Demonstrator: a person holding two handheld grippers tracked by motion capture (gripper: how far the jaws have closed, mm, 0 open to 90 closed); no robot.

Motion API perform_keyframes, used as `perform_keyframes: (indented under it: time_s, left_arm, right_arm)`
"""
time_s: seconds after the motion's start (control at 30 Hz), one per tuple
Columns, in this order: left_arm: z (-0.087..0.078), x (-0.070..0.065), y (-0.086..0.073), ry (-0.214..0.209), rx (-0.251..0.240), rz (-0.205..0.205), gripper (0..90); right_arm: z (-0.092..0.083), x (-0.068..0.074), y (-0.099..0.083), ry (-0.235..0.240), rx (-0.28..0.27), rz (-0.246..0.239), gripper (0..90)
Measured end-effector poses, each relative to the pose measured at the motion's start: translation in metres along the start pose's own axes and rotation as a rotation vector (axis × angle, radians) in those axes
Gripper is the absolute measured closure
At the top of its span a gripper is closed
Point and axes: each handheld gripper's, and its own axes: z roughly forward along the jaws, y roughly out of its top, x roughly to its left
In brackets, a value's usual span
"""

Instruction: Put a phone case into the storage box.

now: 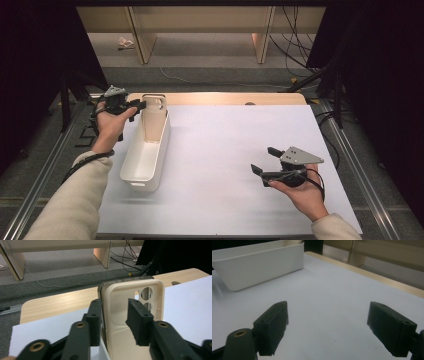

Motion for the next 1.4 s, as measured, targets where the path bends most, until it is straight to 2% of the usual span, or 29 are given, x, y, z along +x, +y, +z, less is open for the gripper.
perform_keyframes:
  time_s: [0.23,0.33,0.4,0.43,0.47,0.5,0.6,0.67,0.8,0.87,0.9,1.0,1.1,1.17,1.4]
  left_arm:
    - [-0.015,-0.005,0.007,0.022,-0.018,0.037,50.8]
    - [-0.025,-0.008,0.007,0.009,-0.043,0.028,43.4]
    - [-0.035,-0.012,0.005,-0.010,-0.053,0.020,35.6]
    - [-0.039,-0.014,0.004,-0.018,-0.045,0.026,25.9]
    - [-0.042,-0.016,0.003,-0.020,-0.040,0.033,22.5]
    - [-0.047,-0.018,0.001,-0.022,-0.039,0.039,19.9]
    - [-0.065,-0.022,-0.005,-0.033,-0.063,0.011,14.3]
    - [-0.075,-0.025,-0.011,-0.049,-0.062,0.005,7.1]
    - [-0.095,-0.035,-0.032,-0.077,-0.046,0.005,1.0]
    - [-0.107,-0.039,-0.045,-0.085,-0.049,0.002,0.0]
    - [-0.115,-0.041,-0.055,-0.086,-0.066,-0.019,0.0]
    - [-0.132,-0.050,-0.071,-0.100,-0.068,-0.003,0.0]
    - [-0.146,-0.064,-0.088,-0.132,-0.067,0.027,0.0]
    - [-0.152,-0.072,-0.096,-0.136,-0.060,0.067,0.0]
    - [-0.153,-0.086,-0.107,-0.152,-0.034,0.124,0.0]
  right_arm:
    - [0.000,0.000,0.000,-0.002,0.003,0.001,18.2]
    - [-0.001,-0.001,0.000,-0.006,0.005,0.001,18.2]
    - [-0.001,-0.001,0.000,-0.007,0.006,0.003,18.1]
    - [-0.001,-0.002,0.000,-0.008,0.005,0.005,18.1]
    - [-0.001,-0.002,0.000,-0.009,0.004,0.005,18.2]
    - [-0.001,-0.002,0.000,-0.010,0.004,0.003,18.2]
    - [-0.001,-0.001,0.000,-0.011,0.005,0.004,18.1]
    - [-0.001,-0.001,0.000,-0.011,0.005,0.003,18.1]
    - [-0.001,-0.001,0.000,-0.011,0.006,0.004,18.0]
    - [-0.001,-0.001,0.000,-0.010,0.005,0.006,18.0]
    - [-0.001,-0.002,0.000,-0.009,0.007,0.005,17.9]
    - [-0.001,-0.002,-0.001,-0.004,0.005,0.007,17.8]
    - [-0.001,-0.002,0.000,-0.002,0.003,0.007,17.7]
    - [-0.001,-0.002,0.000,0.000,0.000,0.008,17.7]
    - [-0.002,-0.001,0.001,0.001,-0.006,0.002,17.6]
